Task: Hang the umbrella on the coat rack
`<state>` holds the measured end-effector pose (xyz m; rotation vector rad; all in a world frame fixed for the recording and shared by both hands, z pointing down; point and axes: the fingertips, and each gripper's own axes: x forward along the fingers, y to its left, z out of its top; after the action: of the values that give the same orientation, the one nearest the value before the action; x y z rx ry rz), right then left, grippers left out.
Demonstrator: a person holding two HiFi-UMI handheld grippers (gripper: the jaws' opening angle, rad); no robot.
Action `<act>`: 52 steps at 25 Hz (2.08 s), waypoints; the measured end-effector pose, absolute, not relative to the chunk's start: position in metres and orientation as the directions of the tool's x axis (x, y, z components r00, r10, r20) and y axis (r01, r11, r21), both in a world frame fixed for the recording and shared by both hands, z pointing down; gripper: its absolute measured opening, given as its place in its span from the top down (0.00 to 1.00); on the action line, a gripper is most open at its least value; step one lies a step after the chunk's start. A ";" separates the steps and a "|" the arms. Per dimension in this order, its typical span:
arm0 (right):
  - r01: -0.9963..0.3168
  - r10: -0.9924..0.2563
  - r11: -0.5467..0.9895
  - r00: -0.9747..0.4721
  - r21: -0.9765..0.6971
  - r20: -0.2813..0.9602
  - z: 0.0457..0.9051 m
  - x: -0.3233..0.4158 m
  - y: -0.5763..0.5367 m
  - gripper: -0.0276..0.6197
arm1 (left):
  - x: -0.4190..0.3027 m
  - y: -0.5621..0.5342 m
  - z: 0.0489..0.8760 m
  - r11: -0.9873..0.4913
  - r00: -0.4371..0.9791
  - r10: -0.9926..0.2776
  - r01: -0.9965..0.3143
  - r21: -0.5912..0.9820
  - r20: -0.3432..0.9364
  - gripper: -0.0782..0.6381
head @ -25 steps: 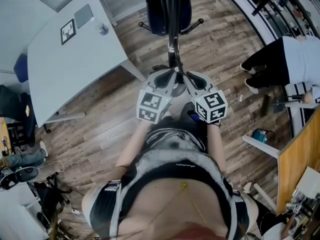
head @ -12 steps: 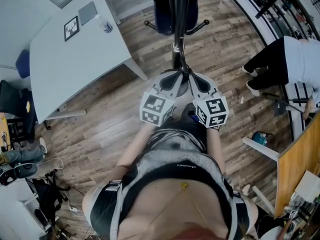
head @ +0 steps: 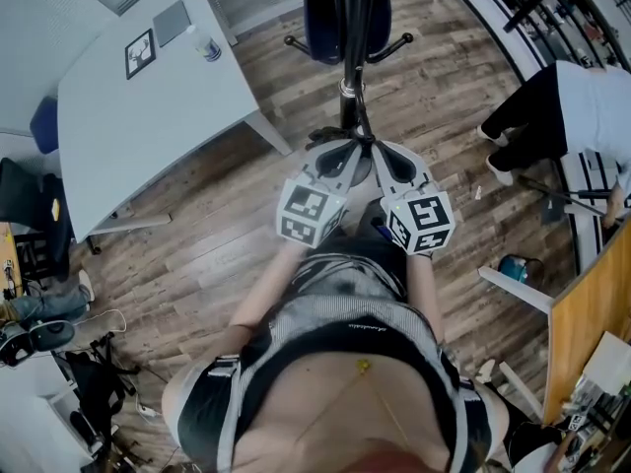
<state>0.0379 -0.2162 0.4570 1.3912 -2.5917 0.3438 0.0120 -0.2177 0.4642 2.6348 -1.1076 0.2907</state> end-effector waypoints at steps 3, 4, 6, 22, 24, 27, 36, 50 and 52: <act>-0.833 -0.792 0.544 -0.548 -0.096 0.269 0.454 0.036 -0.213 0.95 | 0.010 -0.217 0.461 -0.669 0.683 -0.675 -0.726 0.160 0.279 0.87; -0.833 -0.792 0.545 -0.549 -0.095 0.266 0.452 0.035 -0.212 0.95 | 0.009 -0.217 0.459 -0.668 0.680 -0.678 -0.729 0.152 0.279 0.87; -0.833 -0.795 0.545 -0.549 -0.094 0.257 0.447 0.034 -0.210 0.95 | 0.006 -0.216 0.458 -0.666 0.673 -0.685 -0.734 0.134 0.279 0.88; -0.845 -0.822 0.533 -0.527 -0.033 0.218 0.410 0.041 -0.200 0.95 | 0.009 -0.208 0.414 -0.694 0.699 -0.694 -0.713 0.094 0.173 0.88; -0.842 -0.821 0.538 -0.533 -0.036 0.206 0.404 0.040 -0.200 0.95 | 0.011 -0.207 0.407 -0.698 0.702 -0.694 -0.710 0.090 0.157 0.88; -0.837 -0.819 0.547 -0.543 -0.033 0.185 0.393 0.036 -0.201 0.95 | 0.011 -0.207 0.397 -0.704 0.708 -0.694 -0.705 0.081 0.133 0.88; -0.822 -0.815 0.569 -0.567 -0.021 0.124 0.363 0.030 -0.201 0.95 | 0.009 -0.205 0.364 -0.707 0.709 -0.703 -0.705 0.060 0.053 0.87; -0.799 -0.796 0.601 -0.596 0.025 0.103 0.345 0.024 -0.199 0.95 | 0.008 -0.204 0.343 -0.704 0.704 -0.710 -0.709 0.054 -0.005 0.87; -0.806 -0.802 0.592 -0.586 0.027 0.114 0.348 0.025 -0.200 0.95 | 0.006 -0.204 0.344 -0.701 0.702 -0.712 -0.711 0.057 -0.003 0.87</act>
<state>0.0245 -0.2004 0.3484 1.3692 -2.6996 0.0415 0.0064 -0.2041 0.3442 2.8498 -1.1930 -0.0386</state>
